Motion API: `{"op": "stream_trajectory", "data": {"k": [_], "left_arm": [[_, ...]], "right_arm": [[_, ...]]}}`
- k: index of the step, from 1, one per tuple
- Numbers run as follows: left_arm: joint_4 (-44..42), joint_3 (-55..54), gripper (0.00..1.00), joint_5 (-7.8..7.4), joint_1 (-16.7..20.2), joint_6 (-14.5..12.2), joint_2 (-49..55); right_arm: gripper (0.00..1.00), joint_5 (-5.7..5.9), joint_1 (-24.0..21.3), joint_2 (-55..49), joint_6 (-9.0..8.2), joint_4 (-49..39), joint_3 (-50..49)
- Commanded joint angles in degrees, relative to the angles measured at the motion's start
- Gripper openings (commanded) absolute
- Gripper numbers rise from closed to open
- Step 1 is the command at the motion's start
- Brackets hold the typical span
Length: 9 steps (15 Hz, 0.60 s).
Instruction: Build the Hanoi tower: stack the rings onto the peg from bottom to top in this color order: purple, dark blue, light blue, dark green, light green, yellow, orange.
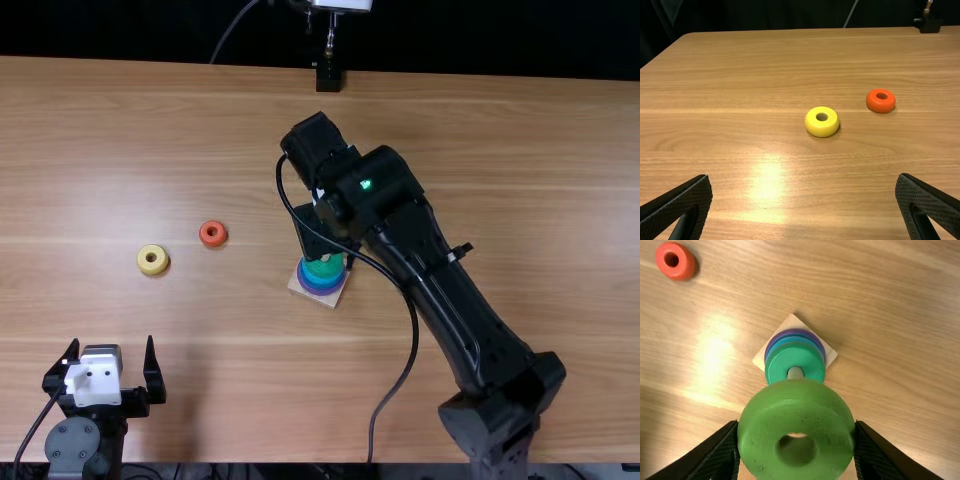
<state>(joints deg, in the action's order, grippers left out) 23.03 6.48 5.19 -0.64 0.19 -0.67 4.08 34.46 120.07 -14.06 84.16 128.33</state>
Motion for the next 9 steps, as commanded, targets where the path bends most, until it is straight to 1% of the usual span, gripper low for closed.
{"op": "stream_trajectory", "data": {"k": [1, 3, 4, 5, 6, 7, 9], "left_arm": [[2.5, -6.5, 1.0, 0.72, 0.4, -0.5, 0.7], [2.5, -6.5, 1.0, 0.72, 0.4, -0.5, 0.7], [2.5, -6.5, 1.0, 0.72, 0.4, -0.5, 0.7], [2.5, -6.5, 1.0, 0.72, 0.4, -0.5, 0.7], [2.5, -6.5, 1.0, 0.72, 0.4, -0.5, 0.7], [2.5, -6.5, 1.0, 0.72, 0.4, -0.5, 0.7], [2.5, -6.5, 1.0, 0.72, 0.4, -0.5, 0.7]], "right_arm": [[0.0, 0.25, -0.2, 0.7, -0.38, 0.2, -1.0], [0.0, 0.35, -0.3, 0.8, -0.38, 0.1, -1.0], [0.03, 0.35, -0.4, 0.8, -0.7, -0.5, -0.8], [0.48, 0.35, -0.5, 0.8, -0.81, -0.1, -0.6], [1.0, 0.35, -0.5, 0.9, -0.7, 0.0, -1.1], [1.0, 0.56, -0.5, 1.1, -0.6, 0.2, -1.4], [1.0, 0.46, -0.5, 1.1, -0.7, -0.1, -2.0]]}}
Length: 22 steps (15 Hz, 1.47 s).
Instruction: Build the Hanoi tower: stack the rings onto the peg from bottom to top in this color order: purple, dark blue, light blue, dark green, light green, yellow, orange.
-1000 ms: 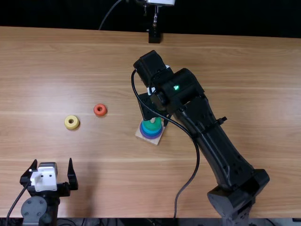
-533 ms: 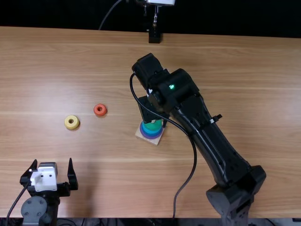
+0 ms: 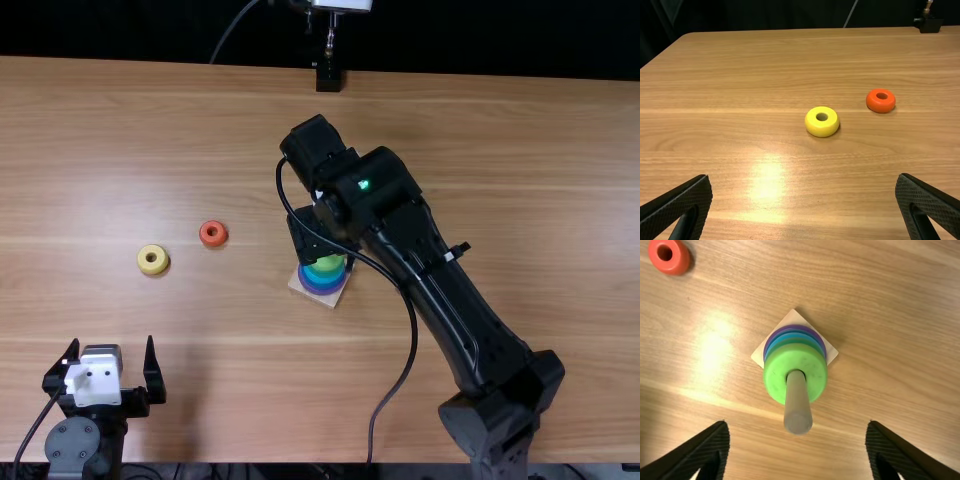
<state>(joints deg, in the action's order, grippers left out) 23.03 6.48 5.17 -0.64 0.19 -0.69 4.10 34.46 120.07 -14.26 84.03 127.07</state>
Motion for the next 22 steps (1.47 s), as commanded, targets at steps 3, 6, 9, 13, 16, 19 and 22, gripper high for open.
{"op": "stream_trajectory", "data": {"k": [3, 6, 9, 13, 16, 19, 22], "left_arm": [[2.5, -6.5, 1.0, 0.74, 0.4, -0.5, 0.7], [2.5, -6.5, 1.0, 0.74, 0.4, -0.5, 0.7], [2.5, -6.5, 1.0, 0.74, 0.4, -0.5, 0.7], [2.5, -6.5, 1.0, 0.74, 0.4, -0.5, 0.7], [2.5, -6.5, 1.0, 0.74, 0.4, -0.5, 0.7], [2.5, -6.5, 1.0, 0.74, 0.4, -0.5, 0.7], [2.5, -6.5, 1.0, 0.74, 0.4, -0.5, 0.7]], "right_arm": [[1.0, 0.44, -0.5, 1.0, -0.61, -0.4, -0.4], [1.0, 0.65, -0.5, 0.4, -0.4, -3.2, 1.4], [1.0, 3.07, -1.0, -4.5, 0.45, -9.4, -2.6], [1.0, 4.55, -9.0, -23.8, 0.87, -34.4, -26.7], [1.0, 4.44, -15.5, -39.2, 1.08, -56.3, -44.8], [1.0, 3.07, -23.3, -54.7, 8.46, -74.3, -60.5], [1.0, -2.52, -31.2, -68.4, 14.05, -85.1, -73.4]]}}
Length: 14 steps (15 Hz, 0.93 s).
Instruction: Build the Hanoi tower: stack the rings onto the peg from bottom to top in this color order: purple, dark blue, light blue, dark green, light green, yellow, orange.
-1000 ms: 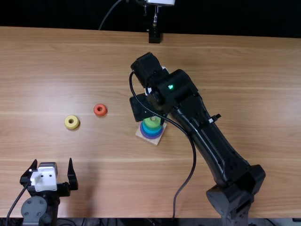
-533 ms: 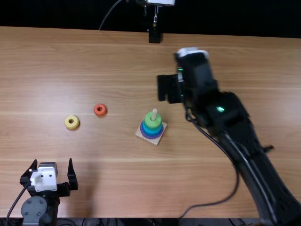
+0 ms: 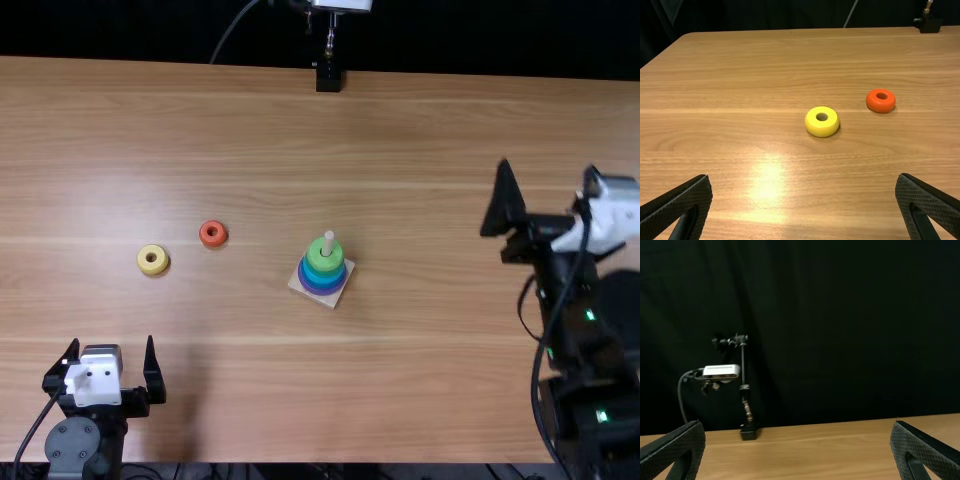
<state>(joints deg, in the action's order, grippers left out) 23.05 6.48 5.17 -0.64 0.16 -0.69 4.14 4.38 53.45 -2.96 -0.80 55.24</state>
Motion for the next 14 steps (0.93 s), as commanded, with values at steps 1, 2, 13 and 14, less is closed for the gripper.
{"op": "stream_trajectory", "data": {"k": [1, 2, 13, 14], "left_arm": [[2.5, -6.5, 1.0, 0.74, 0.4, -0.5, 0.7], [2.5, -6.5, 1.0, 0.74, 0.4, -0.5, 0.7], [2.5, -6.5, 1.0, 0.74, 0.4, -0.5, 0.7], [2.5, -6.5, 1.0, 0.74, 0.4, -0.5, 0.7]], "right_arm": [[1.0, -6.25, -3.6, -6.5, 2.75, -0.2, -5.6], [1.0, -7.73, -4.1, -10.6, 2.86, -0.1, -9.1], [1.0, -12.79, -8.3, -47.0, 2.22, 8.6, -38.8], [1.0, -12.68, -8.3, -48.4, 2.12, 10.7, -40.4]]}}
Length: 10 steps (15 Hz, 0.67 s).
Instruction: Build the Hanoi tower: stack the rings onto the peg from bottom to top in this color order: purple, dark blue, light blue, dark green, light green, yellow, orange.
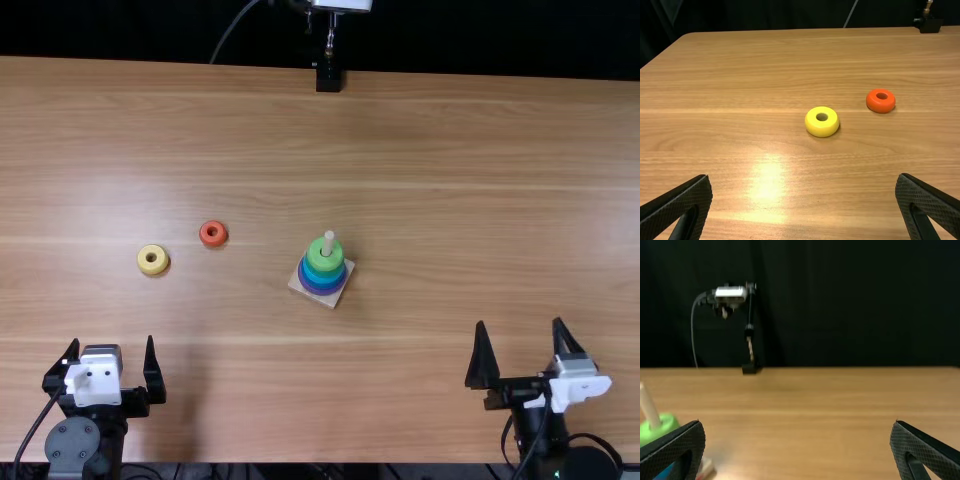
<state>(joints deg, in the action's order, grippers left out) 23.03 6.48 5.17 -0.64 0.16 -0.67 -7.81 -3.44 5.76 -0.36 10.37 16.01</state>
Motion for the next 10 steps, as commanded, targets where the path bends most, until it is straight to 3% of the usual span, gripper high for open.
{"op": "stream_trajectory", "data": {"k": [1, 4, 6, 7, 10], "left_arm": [[2.5, -6.5, 1.0, 0.74, 0.4, -0.5, 0.7], [2.5, -6.5, 1.0, 0.74, 0.4, -0.5, 0.7], [2.5, -6.5, 1.0, 0.74, 0.4, -0.5, 0.7], [2.5, -6.5, 1.0, 0.74, 0.4, -0.5, 0.7], [2.5, -6.5, 1.0, 0.74, 0.4, -0.5, 0.7]], "right_arm": [[1.0, -0.73, -0.6, -2.1, -0.59, 1.8, -2.3], [1.0, 0.75, -0.6, -5.8, -0.59, 3.3, -6.1], [1.0, 3.7, -0.7, -5.8, -0.59, 3.6, -8.7], [1.0, 4.23, -0.7, -5.8, -0.17, 3.5, -9.9], [1.0, 4.12, -0.6, -5.8, 0.36, 3.2, -12.3]]}}
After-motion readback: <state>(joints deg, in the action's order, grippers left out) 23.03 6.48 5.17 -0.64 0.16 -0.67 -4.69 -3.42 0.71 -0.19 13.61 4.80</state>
